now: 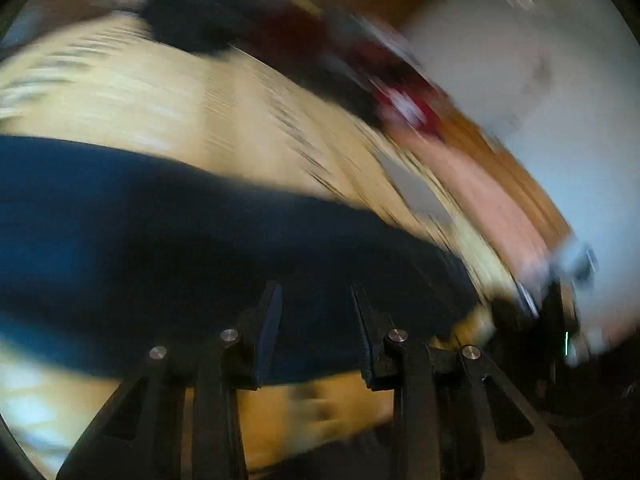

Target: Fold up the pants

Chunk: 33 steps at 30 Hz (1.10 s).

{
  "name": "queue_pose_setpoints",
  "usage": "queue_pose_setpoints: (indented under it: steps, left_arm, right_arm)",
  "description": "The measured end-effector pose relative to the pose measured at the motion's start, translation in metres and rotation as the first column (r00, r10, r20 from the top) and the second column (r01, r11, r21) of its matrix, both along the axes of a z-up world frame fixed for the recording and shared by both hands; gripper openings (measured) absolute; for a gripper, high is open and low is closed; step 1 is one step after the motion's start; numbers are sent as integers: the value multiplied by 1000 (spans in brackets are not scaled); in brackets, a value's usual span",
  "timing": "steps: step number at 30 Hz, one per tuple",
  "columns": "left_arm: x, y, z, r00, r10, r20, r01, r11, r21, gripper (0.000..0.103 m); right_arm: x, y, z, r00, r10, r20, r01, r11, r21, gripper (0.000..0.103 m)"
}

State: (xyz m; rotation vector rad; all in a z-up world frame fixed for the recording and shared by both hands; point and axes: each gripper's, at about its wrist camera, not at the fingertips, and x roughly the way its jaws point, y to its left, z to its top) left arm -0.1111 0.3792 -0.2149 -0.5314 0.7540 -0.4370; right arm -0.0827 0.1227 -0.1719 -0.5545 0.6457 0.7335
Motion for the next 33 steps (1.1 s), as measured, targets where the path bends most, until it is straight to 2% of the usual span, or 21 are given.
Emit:
queue_pose_setpoints:
  steps: [2, 3, 5, 7, 10, 12, 14, 15, 17, 18, 19, 20, 21, 22, 23, 24, 25, 26, 28, 31, 33]
  left_arm:
    - [23, -45, -15, 990, -143, -18, 142, 990, -23, 34]
    - [30, -56, -21, 985, -172, -26, 172, 985, -24, 34]
    - [45, -66, -38, 978, -191, -88, 192, 981, 4, 31]
    - [47, -45, -48, 980, -171, -104, 166, 984, -60, 17]
    - [22, 7, -47, 994, -71, -79, 64, 994, -83, 15]
    - [-3, 55, -50, 996, 38, -83, -46, 994, -98, 15]
    - [-29, 108, -54, 981, 170, -92, -181, 975, -128, 12]
    - [-48, 139, -57, 965, 245, -90, -257, 952, -168, 12]
    - [-78, 188, -57, 915, 394, -89, -404, 893, -199, 12]
    - [-101, 218, -57, 870, 485, -87, -491, 836, -244, 12]
    - [-127, 248, -58, 788, 607, -103, -611, 751, -251, 16]
    - [-143, 264, -58, 728, 675, -120, -681, 690, -245, 19]
    - [-165, 282, -59, 656, 741, -141, -748, 614, -254, 19]
    - [-181, 293, -57, 588, 792, -165, -806, 555, -207, 19]
    - [-188, 296, -50, 577, 802, -154, -815, 553, -173, 19]
    - [-188, 294, -44, 599, 790, -131, -798, 576, -176, 19]
    - [-185, 287, -36, 639, 762, -107, -765, 615, -190, 20]
    - [-175, 275, -27, 705, 704, -83, -703, 679, -211, 28]
    - [-159, 257, -21, 761, 645, -75, -642, 730, -234, 40]
    - [-145, 243, -30, 772, 624, -122, -633, 736, -240, 41]
    - [-144, 237, -44, 746, 645, -166, -664, 707, -243, 41]
  right_arm:
    - [17, -13, 4, 994, -102, 34, 103, 995, -8, 71]
    - [26, -19, 3, 987, -154, 51, 155, 988, -11, 71]
    - [36, -28, -6, 971, -227, 70, 230, 973, -31, 71]
    - [48, -26, -17, 961, -275, 34, 277, 959, -59, 71]
    - [48, -30, -35, 955, -297, -13, 295, 951, -91, 71]
    - [38, -34, -30, 958, -287, 3, 286, 954, -91, 73]
    - [39, -29, -29, 961, -275, -1, 274, 957, -96, 73]
    - [43, -25, -29, 963, -270, -8, 268, 959, -92, 73]
    - [38, -24, -30, 965, -261, -10, 258, 961, -96, 73]
    - [39, -22, -30, 967, -253, -10, 251, 963, -99, 73]
    - [39, -19, -31, 969, -247, -12, 245, 964, -100, 73]
    - [38, -17, -32, 970, -241, -18, 238, 966, -102, 73]
    - [36, -16, -33, 971, -237, -21, 234, 967, -104, 73]
    - [35, -15, -34, 972, -234, -20, 230, 967, -108, 73]
    - [33, -14, -35, 973, -230, -21, 226, 968, -112, 73]
    - [33, -14, -35, 973, -228, -21, 224, 968, -116, 73]
    - [33, -15, -35, 973, -230, -23, 226, 967, -115, 73]
    - [32, -15, -36, 972, -233, -28, 229, 967, -113, 74]
    - [35, -16, -37, 969, -244, -42, 238, 965, -114, 77]
    - [38, -17, -37, 965, -256, -56, 248, 962, -115, 80]
    - [38, -16, -36, 966, -253, -54, 246, 962, -122, 80]
